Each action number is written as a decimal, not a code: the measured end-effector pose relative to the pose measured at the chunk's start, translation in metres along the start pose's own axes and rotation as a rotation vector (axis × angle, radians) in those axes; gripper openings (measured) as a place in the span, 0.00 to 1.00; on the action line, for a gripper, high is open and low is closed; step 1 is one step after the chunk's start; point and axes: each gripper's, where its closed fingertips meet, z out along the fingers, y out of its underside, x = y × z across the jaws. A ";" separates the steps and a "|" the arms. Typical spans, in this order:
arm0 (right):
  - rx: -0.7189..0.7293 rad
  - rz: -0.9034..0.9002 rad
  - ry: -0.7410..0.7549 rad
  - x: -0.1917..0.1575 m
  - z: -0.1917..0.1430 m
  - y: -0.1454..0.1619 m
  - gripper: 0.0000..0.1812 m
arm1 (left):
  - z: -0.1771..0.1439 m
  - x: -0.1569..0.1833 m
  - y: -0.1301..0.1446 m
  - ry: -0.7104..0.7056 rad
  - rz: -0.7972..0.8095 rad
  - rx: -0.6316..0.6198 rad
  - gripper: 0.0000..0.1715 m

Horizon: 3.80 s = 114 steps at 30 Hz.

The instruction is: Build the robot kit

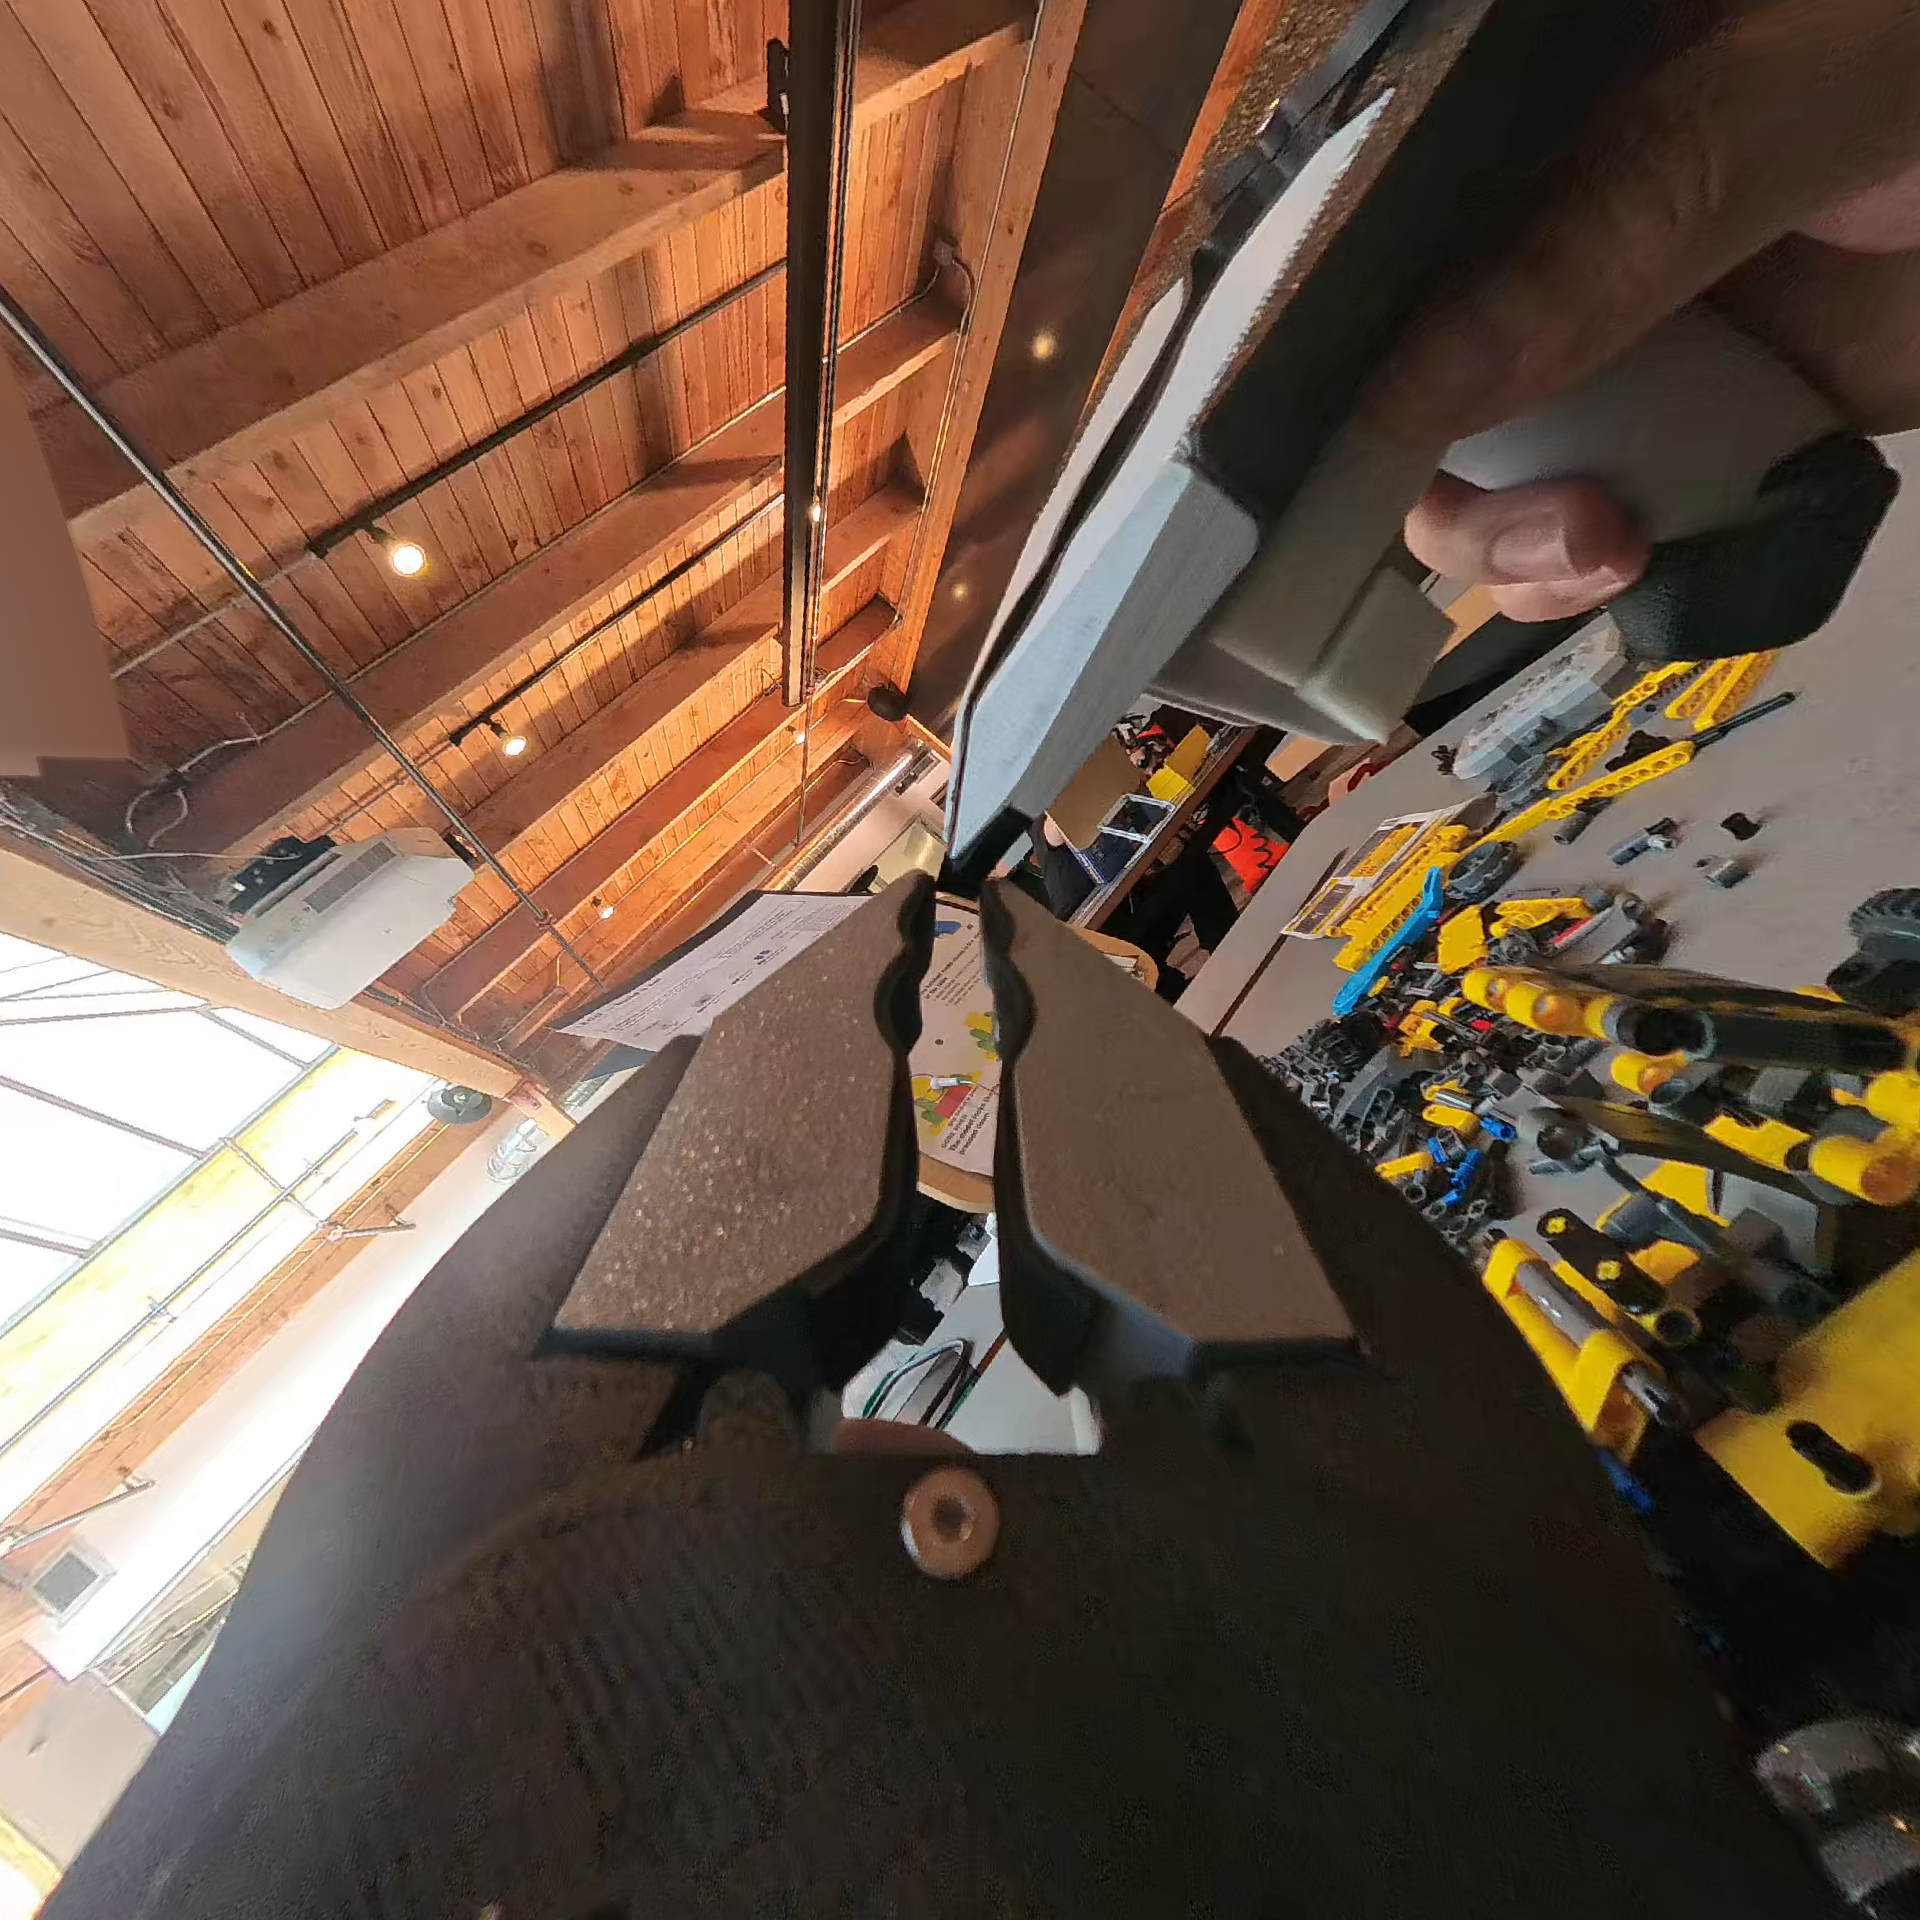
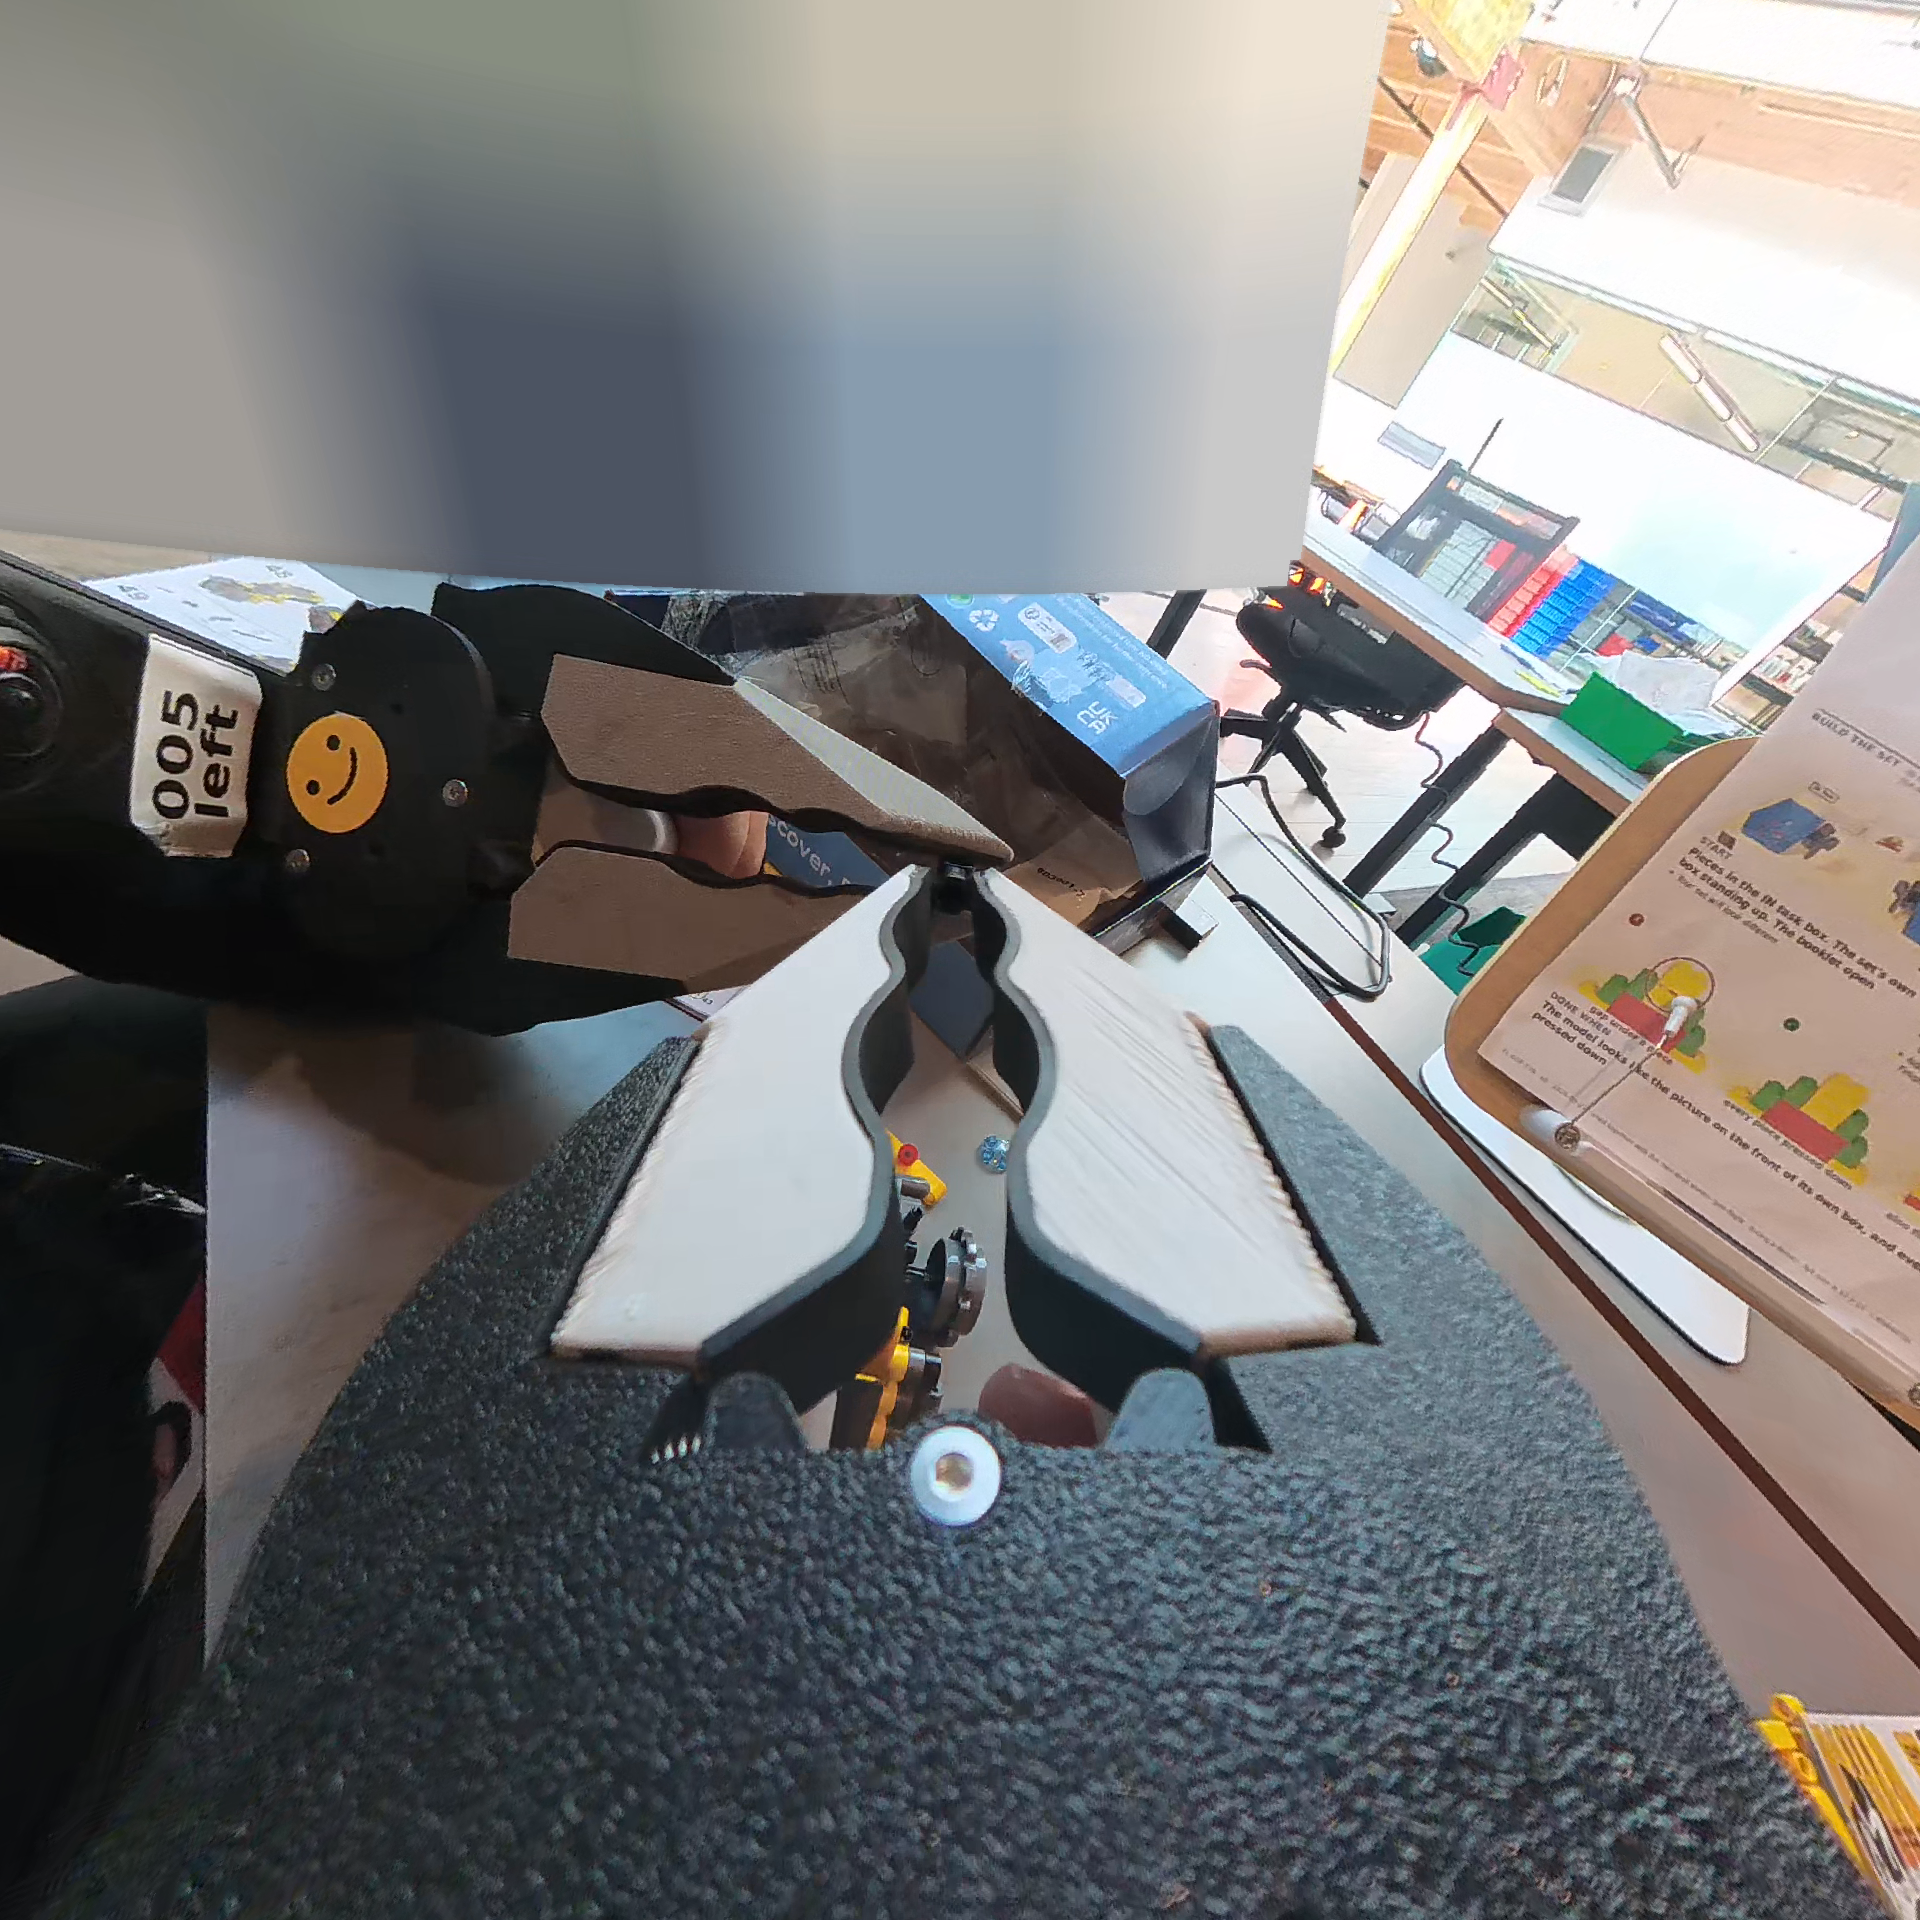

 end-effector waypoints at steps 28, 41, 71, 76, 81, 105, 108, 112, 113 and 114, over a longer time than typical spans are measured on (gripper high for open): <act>-0.577 1.009 0.489 0.033 -0.176 0.252 0.05 | 0.013 0.061 0.054 0.343 -0.620 -0.292 0.20; -0.726 0.630 0.273 0.035 -0.183 0.241 0.12 | 0.013 0.073 0.055 0.399 -0.665 -0.312 0.21; -0.911 0.726 0.383 0.060 -0.247 0.276 0.03 | 0.013 0.070 0.064 0.400 -0.701 -0.338 0.20; -0.907 0.732 0.388 0.060 -0.247 0.278 0.07 | 0.013 0.073 0.062 0.411 -0.709 -0.335 0.20; -0.821 0.739 0.397 0.068 -0.245 0.260 0.07 | 0.014 0.072 0.063 0.406 -0.717 -0.336 0.20; -0.516 0.669 0.394 0.101 -0.134 0.190 0.21 | 0.013 0.059 0.068 0.375 -0.799 -0.351 0.34; -0.525 0.650 0.391 0.099 -0.131 0.190 0.21 | 0.013 0.062 0.067 0.381 -0.785 -0.352 0.33; -0.545 0.643 0.400 0.098 -0.135 0.196 0.21 | 0.013 0.063 0.067 0.383 -0.779 -0.354 0.33; -0.545 0.645 0.404 0.099 -0.136 0.197 0.21 | 0.013 0.063 0.067 0.384 -0.782 -0.354 0.33; -0.540 0.649 0.406 0.099 -0.138 0.197 0.21 | 0.013 0.063 0.067 0.384 -0.785 -0.355 0.33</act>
